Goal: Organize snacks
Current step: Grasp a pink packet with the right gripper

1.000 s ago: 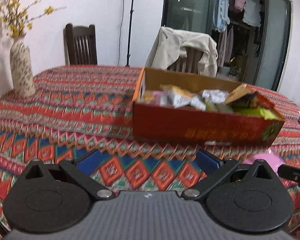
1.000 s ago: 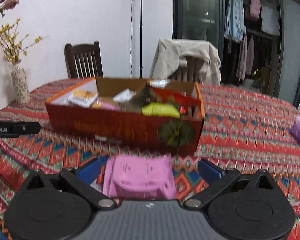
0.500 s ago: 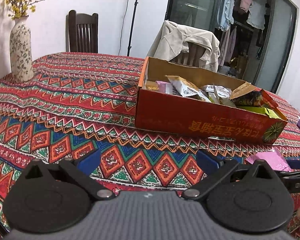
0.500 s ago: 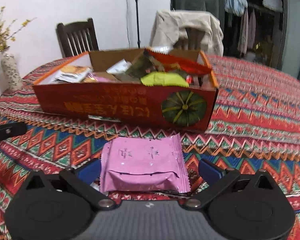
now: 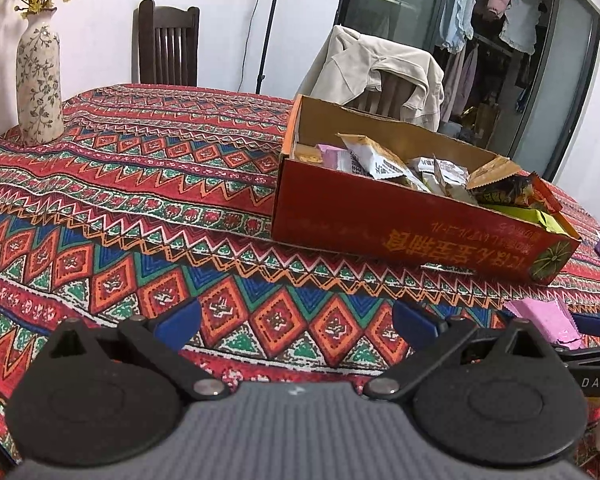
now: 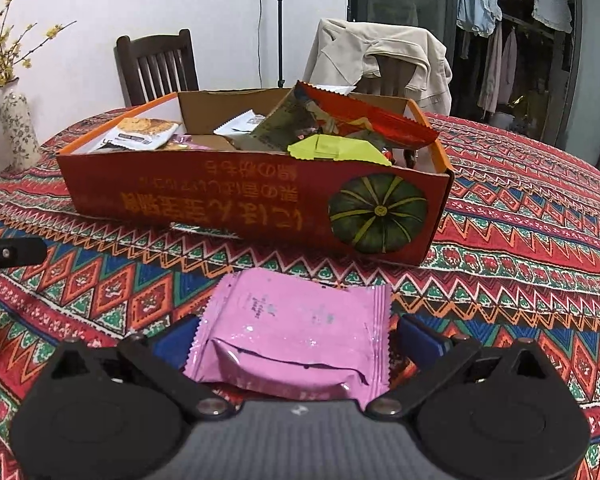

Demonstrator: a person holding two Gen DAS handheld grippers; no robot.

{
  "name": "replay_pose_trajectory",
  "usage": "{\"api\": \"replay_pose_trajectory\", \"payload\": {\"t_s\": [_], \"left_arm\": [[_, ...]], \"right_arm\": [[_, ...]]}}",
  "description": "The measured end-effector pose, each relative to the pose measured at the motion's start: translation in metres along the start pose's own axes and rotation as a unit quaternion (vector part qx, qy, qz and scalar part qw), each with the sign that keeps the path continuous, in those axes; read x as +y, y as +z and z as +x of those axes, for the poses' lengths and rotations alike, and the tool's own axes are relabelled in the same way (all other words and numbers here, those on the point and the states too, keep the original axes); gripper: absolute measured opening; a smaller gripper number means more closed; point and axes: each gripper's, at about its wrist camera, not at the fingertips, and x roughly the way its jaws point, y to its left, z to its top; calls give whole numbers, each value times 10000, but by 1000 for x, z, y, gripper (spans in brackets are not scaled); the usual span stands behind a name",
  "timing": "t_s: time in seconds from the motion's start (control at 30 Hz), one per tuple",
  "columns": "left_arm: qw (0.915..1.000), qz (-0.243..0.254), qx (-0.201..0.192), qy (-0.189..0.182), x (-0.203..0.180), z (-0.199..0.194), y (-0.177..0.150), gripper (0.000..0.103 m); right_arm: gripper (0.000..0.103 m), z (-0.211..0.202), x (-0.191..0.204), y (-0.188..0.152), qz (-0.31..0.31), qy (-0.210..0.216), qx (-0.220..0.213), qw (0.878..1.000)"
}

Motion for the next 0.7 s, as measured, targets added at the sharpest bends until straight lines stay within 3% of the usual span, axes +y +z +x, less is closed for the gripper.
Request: {"api": "replay_pose_trajectory", "payload": {"t_s": [0.13, 0.2, 0.6, 0.7], "left_arm": [[10000, 24, 68, 9, -1, 2, 0, 103], [10000, 31, 80, 4, -1, 3, 0, 103], [9984, 405, -104, 383, -21, -6, -1, 103], [9989, 397, -50, 259, -32, -11, -2, 103]], "right_arm": [[83, -10, 3, -6, -52, 56, -157, 9998], [66, -16, 3, -8, -21, 52, -216, 9998], [64, -59, -18, -27, 357, -79, -760, 9964], [64, -68, -30, -34, 469, -151, -835, 9953]]}}
